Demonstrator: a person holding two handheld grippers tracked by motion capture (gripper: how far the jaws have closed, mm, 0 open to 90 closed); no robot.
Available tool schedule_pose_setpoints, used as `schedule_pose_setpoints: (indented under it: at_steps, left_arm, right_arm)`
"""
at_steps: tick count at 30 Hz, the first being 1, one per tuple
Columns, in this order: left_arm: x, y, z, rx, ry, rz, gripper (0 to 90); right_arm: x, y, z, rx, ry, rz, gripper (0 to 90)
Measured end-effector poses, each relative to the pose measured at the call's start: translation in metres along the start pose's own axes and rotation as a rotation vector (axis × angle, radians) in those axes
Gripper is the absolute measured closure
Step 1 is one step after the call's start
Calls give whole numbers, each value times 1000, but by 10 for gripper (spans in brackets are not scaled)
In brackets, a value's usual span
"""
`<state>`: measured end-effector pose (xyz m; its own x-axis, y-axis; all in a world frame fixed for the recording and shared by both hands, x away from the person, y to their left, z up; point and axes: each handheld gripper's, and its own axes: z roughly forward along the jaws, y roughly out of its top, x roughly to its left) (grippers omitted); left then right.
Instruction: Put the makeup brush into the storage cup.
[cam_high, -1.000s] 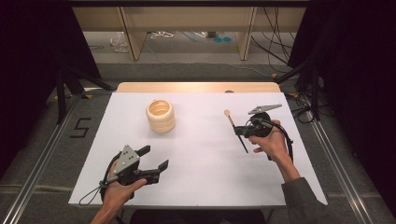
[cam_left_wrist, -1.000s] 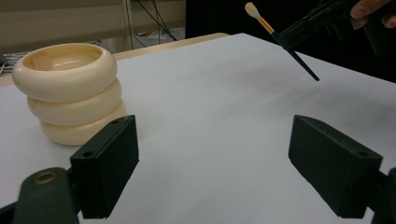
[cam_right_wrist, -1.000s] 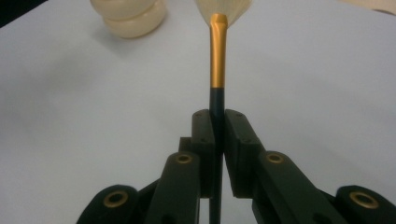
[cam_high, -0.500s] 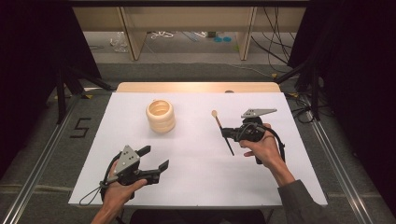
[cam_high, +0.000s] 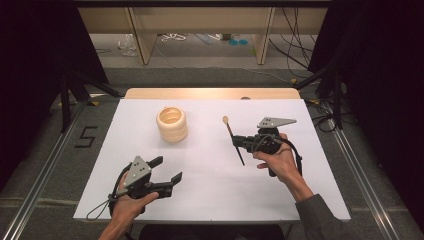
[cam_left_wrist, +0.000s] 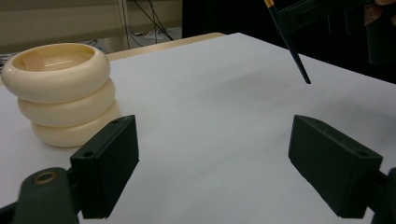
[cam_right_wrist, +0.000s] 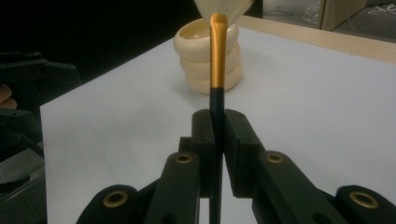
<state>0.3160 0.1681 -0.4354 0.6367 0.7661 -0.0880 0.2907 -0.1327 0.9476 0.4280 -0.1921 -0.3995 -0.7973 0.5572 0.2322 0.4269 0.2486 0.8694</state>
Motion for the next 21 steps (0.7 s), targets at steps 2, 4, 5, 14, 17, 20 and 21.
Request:
schedule_pose_setpoints:
  at_steps: [2, 4, 5, 14, 17, 20, 21]
  left_arm:
    - [-1, 0, 1, -1, 0, -8, 160]
    - [0, 1, 1, 1, -9, 4, 160]
    - [-1, 1, 1, 1, -12, 1, 160]
    - [-4, 3, 6, -8, -25, -19, 160]
    - [-4, 4, 8, -6, -29, -4, 160]
    - [-6, 5, 10, -5, -37, -5, 160]
    - [-7, 5, 11, -9, -41, -18, 160]
  right_arm:
    - [2, 0, 0, -10, 7, -2, 833]
    - [5, 0, 0, -19, 14, 2, 834]
    - [5, 0, 1, -28, 16, -7, 834]
    - [14, 0, 5, -51, 42, -23, 834]
    - [17, 0, 7, -55, 53, -26, 833]
    - [19, 0, 9, -60, 62, -35, 834]
    - [20, 0, 10, -66, 56, -40, 834]
